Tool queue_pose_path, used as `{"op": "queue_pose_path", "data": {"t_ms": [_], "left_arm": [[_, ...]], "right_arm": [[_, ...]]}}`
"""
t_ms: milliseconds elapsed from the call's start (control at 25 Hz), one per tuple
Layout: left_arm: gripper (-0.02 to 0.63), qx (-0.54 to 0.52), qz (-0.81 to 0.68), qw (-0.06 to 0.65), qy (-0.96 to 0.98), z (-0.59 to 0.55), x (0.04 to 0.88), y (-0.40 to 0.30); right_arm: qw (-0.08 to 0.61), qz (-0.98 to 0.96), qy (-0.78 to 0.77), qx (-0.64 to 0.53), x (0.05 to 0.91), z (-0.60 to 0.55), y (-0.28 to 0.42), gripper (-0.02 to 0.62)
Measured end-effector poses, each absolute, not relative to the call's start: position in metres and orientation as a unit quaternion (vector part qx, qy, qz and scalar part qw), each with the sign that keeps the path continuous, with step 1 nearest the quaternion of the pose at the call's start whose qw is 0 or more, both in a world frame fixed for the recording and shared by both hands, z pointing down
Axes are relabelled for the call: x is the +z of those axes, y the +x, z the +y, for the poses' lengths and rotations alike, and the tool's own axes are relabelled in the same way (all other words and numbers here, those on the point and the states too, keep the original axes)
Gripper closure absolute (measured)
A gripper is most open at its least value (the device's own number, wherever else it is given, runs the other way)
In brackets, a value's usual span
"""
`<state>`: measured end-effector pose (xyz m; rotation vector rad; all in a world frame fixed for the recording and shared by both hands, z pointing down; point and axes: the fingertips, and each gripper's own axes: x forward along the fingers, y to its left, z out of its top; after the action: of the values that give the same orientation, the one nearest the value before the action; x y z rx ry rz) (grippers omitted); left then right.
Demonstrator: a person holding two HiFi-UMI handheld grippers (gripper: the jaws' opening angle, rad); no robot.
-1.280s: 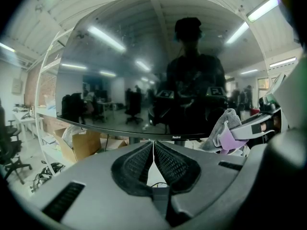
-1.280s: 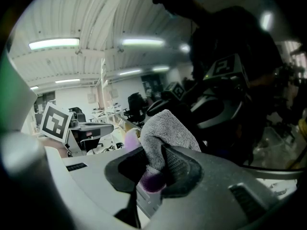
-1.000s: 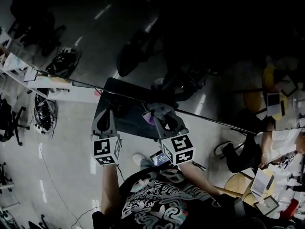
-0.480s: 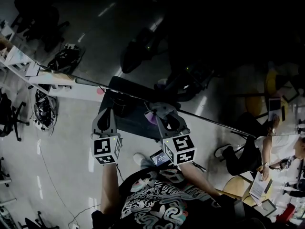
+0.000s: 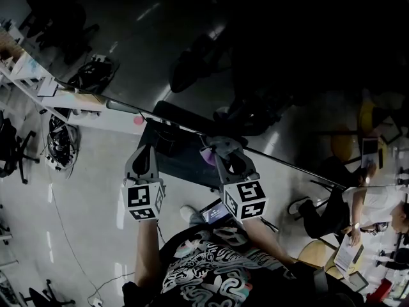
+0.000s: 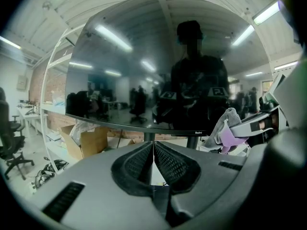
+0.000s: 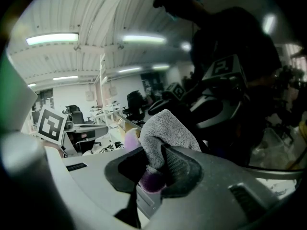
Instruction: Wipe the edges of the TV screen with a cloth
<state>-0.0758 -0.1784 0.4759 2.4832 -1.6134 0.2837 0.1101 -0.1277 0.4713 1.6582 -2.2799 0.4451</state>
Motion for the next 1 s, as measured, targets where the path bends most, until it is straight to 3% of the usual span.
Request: {"op": "queue_pose_path", "data": {"t_ms": [1000], "left_arm": [[0.586, 0.095, -0.570, 0.083, 0.812, -0.182, 0.473, -0.112]], "right_arm": [[0.152, -0.797, 0.561, 0.161, 0.478, -0.150, 0.088, 0.500]]}}
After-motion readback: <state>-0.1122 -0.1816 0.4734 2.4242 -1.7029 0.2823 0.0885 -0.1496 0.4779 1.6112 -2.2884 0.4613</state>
